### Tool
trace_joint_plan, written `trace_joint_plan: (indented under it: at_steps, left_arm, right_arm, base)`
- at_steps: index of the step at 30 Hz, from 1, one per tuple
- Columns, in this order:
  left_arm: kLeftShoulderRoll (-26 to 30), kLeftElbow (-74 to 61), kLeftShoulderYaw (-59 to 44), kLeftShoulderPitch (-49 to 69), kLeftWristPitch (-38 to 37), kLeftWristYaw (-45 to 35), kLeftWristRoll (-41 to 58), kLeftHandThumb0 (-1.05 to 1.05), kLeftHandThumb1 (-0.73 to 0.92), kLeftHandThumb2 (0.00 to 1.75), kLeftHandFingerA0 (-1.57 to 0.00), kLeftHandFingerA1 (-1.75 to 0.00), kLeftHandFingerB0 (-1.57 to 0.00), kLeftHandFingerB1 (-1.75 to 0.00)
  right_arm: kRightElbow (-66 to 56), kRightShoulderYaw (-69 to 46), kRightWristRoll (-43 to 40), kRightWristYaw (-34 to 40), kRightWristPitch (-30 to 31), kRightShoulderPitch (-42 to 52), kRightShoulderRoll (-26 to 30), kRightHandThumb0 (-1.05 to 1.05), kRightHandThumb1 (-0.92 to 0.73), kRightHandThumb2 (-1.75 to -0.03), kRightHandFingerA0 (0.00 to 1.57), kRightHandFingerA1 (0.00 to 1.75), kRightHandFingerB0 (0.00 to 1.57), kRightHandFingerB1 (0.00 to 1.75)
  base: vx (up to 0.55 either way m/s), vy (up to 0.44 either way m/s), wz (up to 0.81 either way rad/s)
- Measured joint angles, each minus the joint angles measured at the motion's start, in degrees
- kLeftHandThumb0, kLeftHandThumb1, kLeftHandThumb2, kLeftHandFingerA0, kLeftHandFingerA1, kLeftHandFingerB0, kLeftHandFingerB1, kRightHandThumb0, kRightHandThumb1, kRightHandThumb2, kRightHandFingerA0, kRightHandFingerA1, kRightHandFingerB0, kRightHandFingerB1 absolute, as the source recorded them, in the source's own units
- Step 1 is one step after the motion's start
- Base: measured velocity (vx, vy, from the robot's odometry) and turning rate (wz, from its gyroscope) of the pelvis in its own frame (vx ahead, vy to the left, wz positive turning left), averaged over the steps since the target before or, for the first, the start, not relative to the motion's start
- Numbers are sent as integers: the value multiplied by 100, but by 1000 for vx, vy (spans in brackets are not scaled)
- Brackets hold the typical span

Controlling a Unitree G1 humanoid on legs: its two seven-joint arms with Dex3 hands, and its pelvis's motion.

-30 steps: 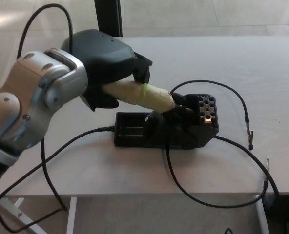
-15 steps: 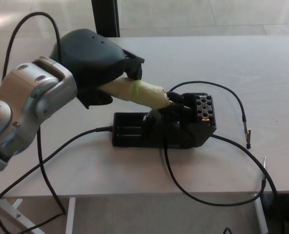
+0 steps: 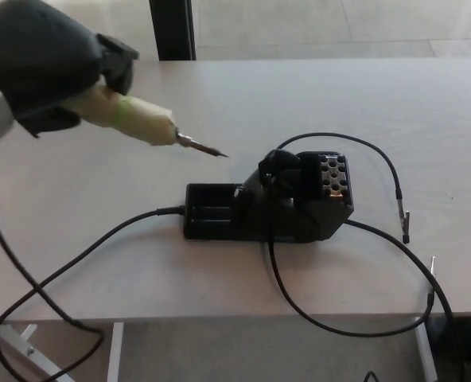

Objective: Use the left hand of the robot to grab the soldering gun kept on the middle of the table and pull it out of its base and keep it on the left side of the base

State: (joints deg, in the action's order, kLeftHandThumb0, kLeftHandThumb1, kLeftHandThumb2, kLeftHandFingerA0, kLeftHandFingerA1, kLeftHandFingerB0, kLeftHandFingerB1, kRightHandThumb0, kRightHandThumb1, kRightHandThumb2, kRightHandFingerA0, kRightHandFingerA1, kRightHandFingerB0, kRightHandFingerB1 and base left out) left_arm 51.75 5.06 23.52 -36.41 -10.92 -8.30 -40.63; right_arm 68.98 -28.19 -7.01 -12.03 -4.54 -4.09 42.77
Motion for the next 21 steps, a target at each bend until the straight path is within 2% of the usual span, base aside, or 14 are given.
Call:
trace_joint_plan:
  at_steps: [1, 6, 7, 8, 9, 10, 11, 12, 14, 15, 17, 18, 19, 21]
  left_arm:
    - [121, 17, -98, 115, -69, 77, -3, -21, 55, 83, -92, -145, -91, -108]
    - [441, 52, -504, 781, -332, 438, -48, -11, 58, 85, -91, -161, -75, -129]
    - [443, 55, -550, 924, -356, 511, -69, -13, 57, 82, -88, -170, -76, -142]
    - [443, 50, -599, 1051, -382, 576, -86, -13, 61, 81, -85, -172, -74, -143]
    - [441, 34, -681, 1256, -411, 661, -101, -13, 60, 82, -85, -166, -77, -136]
    - [426, 22, -769, 1471, -439, 734, -108, -14, 59, 82, -84, -152, -79, -125]
    - [396, 20, -815, 1603, -459, 777, -113, -14, 59, 82, -84, -152, -79, -125]
    - [341, 19, -853, 1738, -480, 833, -123, -18, 67, 70, -84, -157, -78, -124]
    - [213, 19, -898, 1927, -517, 911, -131, -15, 65, 75, -81, -165, -75, -133]
    - [151, 19, -900, 2001, -534, 938, -138, -13, 63, 82, -83, -172, -72, -144]
    - [-45, 35, -897, 2098, -544, 974, -152, -13, 63, 82, -83, -172, -72, -144]
    - [-106, 39, -896, 2114, -547, 977, -152, -18, 50, 99, -115, -134, -92, -116]
    - [-203, 49, -893, 2139, -561, 982, -152, -13, 60, 84, -85, -172, -75, -144]
    - [-401, 130, -865, 2139, -577, 1015, -183, -14, 65, 79, -82, -169, -73, -140]
  right_arm:
    - [0, -1, 0, 12, 0, -3, 0, -44, -64, -58, 54, 69, 36, 37]
    - [-1, -15, -7, 39, -7, -19, 0, -45, -63, -59, 55, 70, 37, 37]
    - [0, -15, -7, 43, -8, -20, 0, -47, -51, -86, 54, 73, 30, 50]
    - [0, -16, -8, 50, -11, -21, 0, -44, -64, -58, 54, 70, 36, 38]
    - [0, -22, -11, 61, -18, -19, 0, -44, -64, -58, 55, 70, 36, 38]
    - [0, -32, -17, 77, -28, -13, 0, -48, -51, -85, 53, 71, 30, 50]
    - [0, -37, -19, 91, -32, -10, 1, -48, -51, -85, 53, 71, 30, 50]
    - [0, -37, -20, 110, -33, -10, 1, -43, -64, -58, 54, 69, 37, 38]
    - [1, -48, -25, 133, -33, -19, 1, -47, -51, -85, 52, 69, 31, 51]
    - [1, -55, -29, 142, -33, -30, 1, -44, -63, -59, 56, 64, 38, 38]
    - [3, -57, -31, 165, -33, -57, 0, -44, -63, -59, 56, 64, 38, 38]
    - [3, -57, -31, 168, -33, -71, 0, -44, -64, -59, 58, 64, 39, 38]
    - [3, -57, -31, 177, -33, -93, 1, -48, -50, -85, 54, 69, 32, 51]
    - [5, -42, -27, 202, -33, -112, 1, -48, -51, -87, 56, 72, 31, 51]
  base:
    - [0, 0, 0]
    - [0, 0, 0]
    - [0, 0, 0]
    - [0, 0, 0]
    - [0, 0, 0]
    - [0, 0, 0]
    - [0, 0, 0]
    - [0, 0, 0]
    - [0, 0, 0]
    - [0, 0, 0]
    - [0, 0, 0]
    - [0, 0, 0]
    - [0, 0, 0]
    - [0, 0, 0]
